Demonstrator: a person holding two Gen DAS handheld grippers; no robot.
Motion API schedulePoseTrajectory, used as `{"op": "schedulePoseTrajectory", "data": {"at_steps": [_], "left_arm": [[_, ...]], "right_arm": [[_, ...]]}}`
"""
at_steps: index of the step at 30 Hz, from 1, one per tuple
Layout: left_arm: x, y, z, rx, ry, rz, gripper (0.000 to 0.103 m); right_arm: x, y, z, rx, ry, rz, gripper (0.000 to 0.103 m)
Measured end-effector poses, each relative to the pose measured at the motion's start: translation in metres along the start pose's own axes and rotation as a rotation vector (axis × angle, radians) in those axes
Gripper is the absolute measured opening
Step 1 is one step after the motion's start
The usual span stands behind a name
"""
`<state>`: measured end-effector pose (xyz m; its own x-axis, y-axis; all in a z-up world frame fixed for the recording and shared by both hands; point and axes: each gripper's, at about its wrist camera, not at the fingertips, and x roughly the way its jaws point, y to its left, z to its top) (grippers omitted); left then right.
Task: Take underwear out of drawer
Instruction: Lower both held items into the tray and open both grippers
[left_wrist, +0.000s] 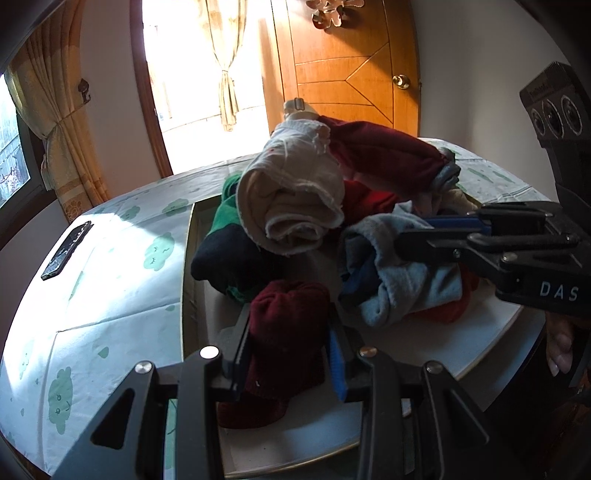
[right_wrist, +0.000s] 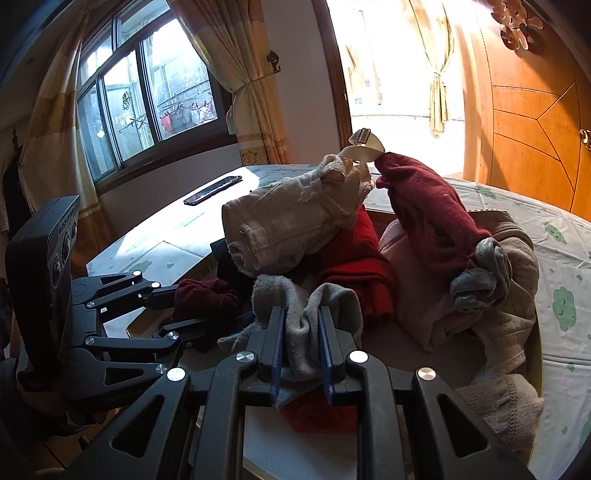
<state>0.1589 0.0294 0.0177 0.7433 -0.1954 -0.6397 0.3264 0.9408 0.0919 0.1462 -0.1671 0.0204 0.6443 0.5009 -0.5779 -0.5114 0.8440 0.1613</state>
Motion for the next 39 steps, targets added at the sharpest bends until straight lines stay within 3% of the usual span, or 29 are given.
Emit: {"op": "schedulePoseTrajectory", "data": {"at_steps": [10,13,15,16,18,21,24,28,35,39], "left_arm": [[-0.001,0.000,0.000,0.002,-0.005,0.006,0.041],[-0.003,-0.001,0.000,-0.002,-0.010,0.007,0.043],[-0.004,-0.002,-0.001,-0.003,-0.010,0.004,0.045],[-0.005,-0.003,-0.001,-0.002,-0.011,0.003,0.045],[-0.009,-0.004,-0.001,-0.004,-0.016,0.006,0.049],[-0.015,-0.005,-0.001,-0.005,-0.036,0.020,0.064],[-0.020,-0.007,0.000,-0.006,-0.040,0.018,0.065],[-0.030,-0.010,-0.001,-0.010,-0.062,0.030,0.077],[-0.065,-0.014,-0.002,-0.039,-0.125,0.019,0.079],[-0.096,-0.017,-0.005,-0.061,-0.203,0.033,0.093]], "right_arm": [[-0.001,0.003,0.002,0.000,-0.007,-0.006,0.023],[-0.003,0.000,0.001,0.006,-0.013,-0.004,0.036],[-0.005,0.000,0.001,0.012,-0.019,-0.005,0.053],[-0.007,-0.001,0.000,0.015,-0.026,-0.005,0.054],[-0.011,-0.001,-0.001,0.021,-0.039,0.001,0.055],[-0.016,-0.003,-0.002,0.031,-0.049,0.000,0.057],[-0.018,-0.006,-0.004,0.043,-0.051,-0.007,0.059],[-0.024,-0.007,-0.006,0.055,-0.055,-0.012,0.059],[-0.056,0.000,-0.006,0.024,-0.113,-0.033,0.060],[-0.090,0.011,-0.010,-0.011,-0.179,-0.068,0.067]]}}
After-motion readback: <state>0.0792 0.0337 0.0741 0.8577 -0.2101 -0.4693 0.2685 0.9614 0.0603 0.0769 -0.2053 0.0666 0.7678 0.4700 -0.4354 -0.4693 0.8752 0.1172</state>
